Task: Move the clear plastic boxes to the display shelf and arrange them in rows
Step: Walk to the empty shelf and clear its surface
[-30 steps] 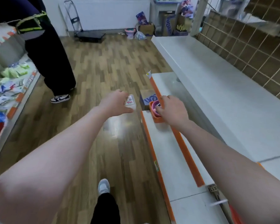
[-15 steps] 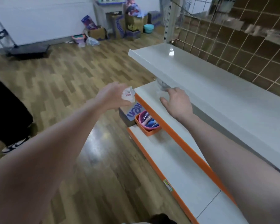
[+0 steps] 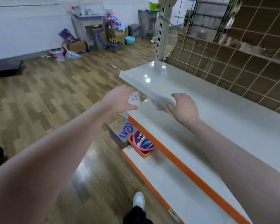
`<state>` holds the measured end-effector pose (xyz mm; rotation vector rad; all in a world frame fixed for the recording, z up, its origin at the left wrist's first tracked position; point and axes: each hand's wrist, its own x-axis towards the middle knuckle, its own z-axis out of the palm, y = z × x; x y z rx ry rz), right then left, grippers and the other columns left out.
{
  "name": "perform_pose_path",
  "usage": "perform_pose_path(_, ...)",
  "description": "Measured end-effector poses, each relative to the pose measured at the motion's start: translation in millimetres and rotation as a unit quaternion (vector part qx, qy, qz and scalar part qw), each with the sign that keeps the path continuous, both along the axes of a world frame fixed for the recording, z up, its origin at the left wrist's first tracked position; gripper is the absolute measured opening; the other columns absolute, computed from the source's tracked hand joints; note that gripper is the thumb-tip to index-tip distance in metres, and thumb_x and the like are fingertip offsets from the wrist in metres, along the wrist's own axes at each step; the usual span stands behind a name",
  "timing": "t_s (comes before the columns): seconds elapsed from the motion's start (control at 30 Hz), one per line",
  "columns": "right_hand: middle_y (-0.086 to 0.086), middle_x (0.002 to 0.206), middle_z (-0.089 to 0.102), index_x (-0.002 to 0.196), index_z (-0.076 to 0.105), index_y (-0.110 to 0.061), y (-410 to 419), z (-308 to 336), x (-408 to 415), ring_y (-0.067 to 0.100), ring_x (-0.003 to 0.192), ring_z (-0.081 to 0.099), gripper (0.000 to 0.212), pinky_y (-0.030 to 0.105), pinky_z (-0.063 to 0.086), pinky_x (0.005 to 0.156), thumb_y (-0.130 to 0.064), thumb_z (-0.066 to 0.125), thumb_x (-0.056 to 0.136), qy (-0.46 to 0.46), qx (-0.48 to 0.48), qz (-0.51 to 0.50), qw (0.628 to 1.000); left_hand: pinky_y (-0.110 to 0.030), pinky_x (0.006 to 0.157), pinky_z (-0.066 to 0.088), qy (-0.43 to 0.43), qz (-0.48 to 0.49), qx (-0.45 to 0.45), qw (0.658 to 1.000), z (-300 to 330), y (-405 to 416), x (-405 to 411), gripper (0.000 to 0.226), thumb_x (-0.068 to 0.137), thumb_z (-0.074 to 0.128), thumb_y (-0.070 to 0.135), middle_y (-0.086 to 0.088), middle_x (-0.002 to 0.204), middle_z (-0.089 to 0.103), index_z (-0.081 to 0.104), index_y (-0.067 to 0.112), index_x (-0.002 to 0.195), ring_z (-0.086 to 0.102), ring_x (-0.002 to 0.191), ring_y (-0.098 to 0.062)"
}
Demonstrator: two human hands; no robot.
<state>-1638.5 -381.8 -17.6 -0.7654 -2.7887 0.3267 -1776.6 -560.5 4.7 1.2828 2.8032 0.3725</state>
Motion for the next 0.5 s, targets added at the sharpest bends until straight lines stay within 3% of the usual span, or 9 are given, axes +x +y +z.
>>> perform_pose_path(0.1, 0.014, 0.132, 0.048, 0.135, 0.044, -0.01, 24.8, 2.7, -37.9, 0.031, 0.124, 0.039, 0.045, 0.034, 0.03, 0.099, -0.031, 0.044, 0.096, 0.015, -0.004, -0.009, 1.0, -0.034, 0.073, 0.046, 0.014, -0.003, 0.015, 1.0, 5.7, 26.7, -37.5, 0.049, 0.075, 0.069, 0.046, 0.0, 0.101, 0.05, 0.054, 0.019, 0.113, 0.053, 0.099, -0.022)
perform_pose_path(0.5, 0.014, 0.127, 0.049, 0.128, 0.049, -0.009, 120.5, 12.4, -120.2, 0.031, 0.119, 0.043, 0.04, 0.036, 0.034, 0.096, -0.03, 0.045, 0.094, -0.01, -0.021, -0.099, 0.995, -0.038, 0.093, 0.044, 0.025, -0.078, -0.016, 0.996, 23.4, 152.3, -144.9, 0.069, 0.079, 0.067, 0.044, -0.006, 0.13, 0.048, 0.042, 0.017, 0.137, 0.047, 0.118, -0.025)
